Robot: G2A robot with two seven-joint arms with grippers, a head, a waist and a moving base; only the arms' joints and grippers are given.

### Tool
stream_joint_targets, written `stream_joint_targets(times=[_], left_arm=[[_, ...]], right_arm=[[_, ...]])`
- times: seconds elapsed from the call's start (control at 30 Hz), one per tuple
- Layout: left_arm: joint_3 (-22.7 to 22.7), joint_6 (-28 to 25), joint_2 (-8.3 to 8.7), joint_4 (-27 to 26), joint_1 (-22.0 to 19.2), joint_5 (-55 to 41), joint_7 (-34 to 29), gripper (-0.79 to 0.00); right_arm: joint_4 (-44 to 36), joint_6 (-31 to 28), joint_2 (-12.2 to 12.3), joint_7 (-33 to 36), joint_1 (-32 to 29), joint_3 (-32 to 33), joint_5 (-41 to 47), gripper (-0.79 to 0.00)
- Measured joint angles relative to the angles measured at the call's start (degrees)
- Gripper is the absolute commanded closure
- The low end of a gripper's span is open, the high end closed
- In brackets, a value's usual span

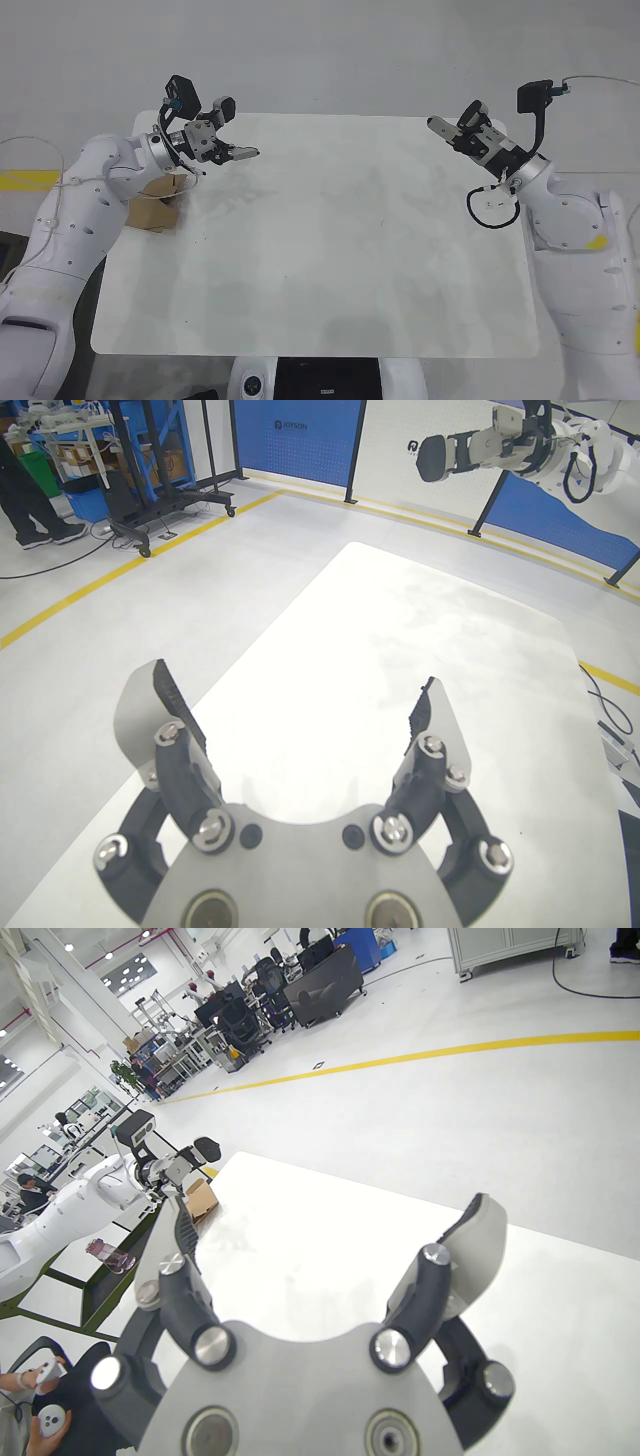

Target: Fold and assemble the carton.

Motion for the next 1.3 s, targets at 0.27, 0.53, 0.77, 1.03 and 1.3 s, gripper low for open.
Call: stream_joint_targets(times=[0.27,0.53,0.77,1.03,1.3], left_arm=[[0.00,0.00,0.00,0.00,0.00,0.00,0.00,-0.785],[0.00,0.00,0.00,0.00,0.00,0.00,0.00,-0.784],[-0.75,3.06,0.07,-0.39,0.76,-0.43,-2.40,-0.785],[-4.84,2.34,0.97,4.04,1.04,-20.51,-14.87,-0.785],[-8.18,5.58,1.91,11.56,-0.14,-50.35,-34.13,-0.785]], right_arm=[[0.00,0.00,0.00,0.00,0.00,0.00,0.00,-0.785],[0.00,0.00,0.00,0.00,0.00,0.00,0.00,-0.784],[0.00,0.00,0.00,0.00,0.00,0.00,0.00,-0.785],[0.00,0.00,0.00,0.00,0.00,0.00,0.00,-0.785],[0.00,0.00,0.00,0.00,0.00,0.00,0.00,-0.785]])
